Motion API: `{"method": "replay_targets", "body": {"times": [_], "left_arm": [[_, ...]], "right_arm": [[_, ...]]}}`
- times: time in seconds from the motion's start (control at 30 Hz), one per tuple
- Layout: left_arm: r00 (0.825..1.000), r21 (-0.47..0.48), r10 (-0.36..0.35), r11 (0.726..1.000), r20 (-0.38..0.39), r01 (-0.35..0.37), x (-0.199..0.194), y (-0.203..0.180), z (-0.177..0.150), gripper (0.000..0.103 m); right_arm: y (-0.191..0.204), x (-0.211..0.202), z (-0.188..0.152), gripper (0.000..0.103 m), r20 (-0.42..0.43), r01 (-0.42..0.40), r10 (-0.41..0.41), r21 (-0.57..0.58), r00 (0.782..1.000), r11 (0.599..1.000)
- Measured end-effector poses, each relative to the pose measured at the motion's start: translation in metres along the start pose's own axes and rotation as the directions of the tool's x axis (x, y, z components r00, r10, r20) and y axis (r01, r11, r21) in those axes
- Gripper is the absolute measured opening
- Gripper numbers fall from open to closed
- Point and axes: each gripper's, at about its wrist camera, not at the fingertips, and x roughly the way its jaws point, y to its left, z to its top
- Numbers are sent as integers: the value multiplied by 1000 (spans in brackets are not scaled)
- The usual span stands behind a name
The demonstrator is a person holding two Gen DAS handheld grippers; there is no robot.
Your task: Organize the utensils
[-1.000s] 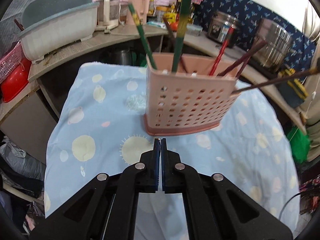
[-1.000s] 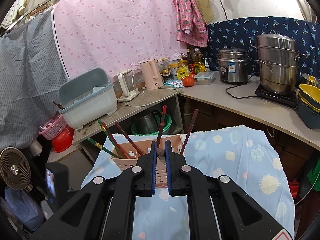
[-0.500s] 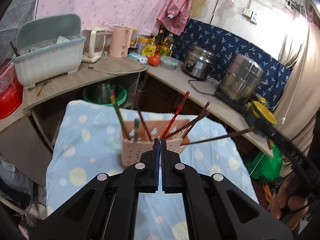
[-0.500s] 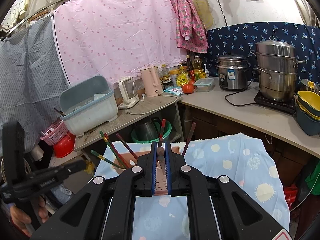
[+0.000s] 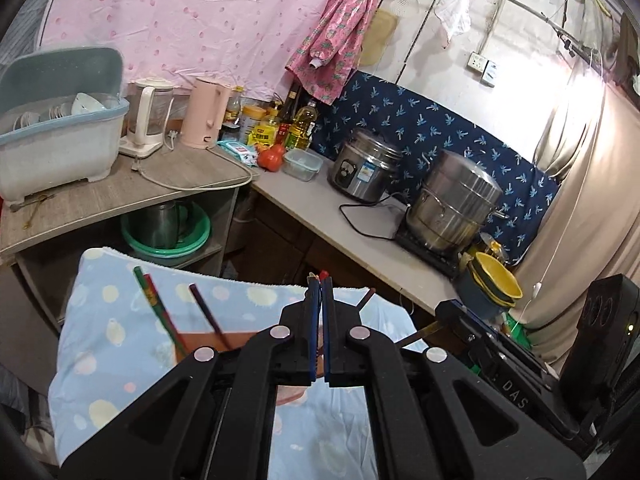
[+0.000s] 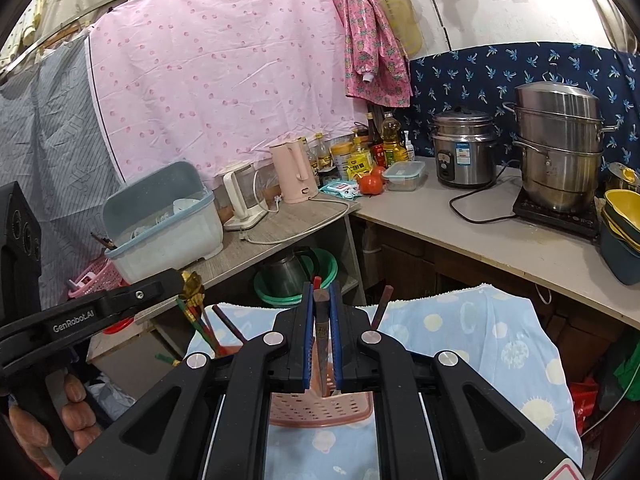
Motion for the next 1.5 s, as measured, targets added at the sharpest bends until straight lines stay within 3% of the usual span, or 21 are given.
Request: {"method": "replay_targets", "body": {"times": [0.37,0.47,0.6,0.63,0.7,0.77,0.97,1.1,1.5], "left_arm": [[999,-50,-42,998,-28,40,44,25,-22,1],[999,-46,-19,999,-46,17,54,31,-32,1],[997,11,71,997,-30,-71,54,30,-42,3],[996,16,85,996,-32,-85,53,30,-43,4],[993,0,110,994,-32,-110,49,32,-43,31],[988,-10,155,988,-15,-155,41,34,-43,39],[963,52,268,962,5,-268,16,21,-46,40],[929,119,370,922,8,-368,0,10,-55,42],[899,148,435,893,-43,-425,-31,-6,-87,53]], "right_arm": [[-1,37,-3,8,-45,20,-20,-16,999,1000],[0,47,-10,8,-73,16,-18,-23,997,1000],[3,49,-18,11,-85,18,-21,-27,996,999],[2,48,-19,12,-87,19,-21,-21,996,1000],[0,46,-20,14,-89,17,-18,-6,996,1000],[0,41,-21,20,-83,21,-22,-5,996,1000],[4,18,-29,23,-75,14,-15,-6,997,1000],[8,2,-38,30,-75,13,-13,-2,997,1000],[18,-31,-80,36,-123,36,-39,-22,992,999]]}}
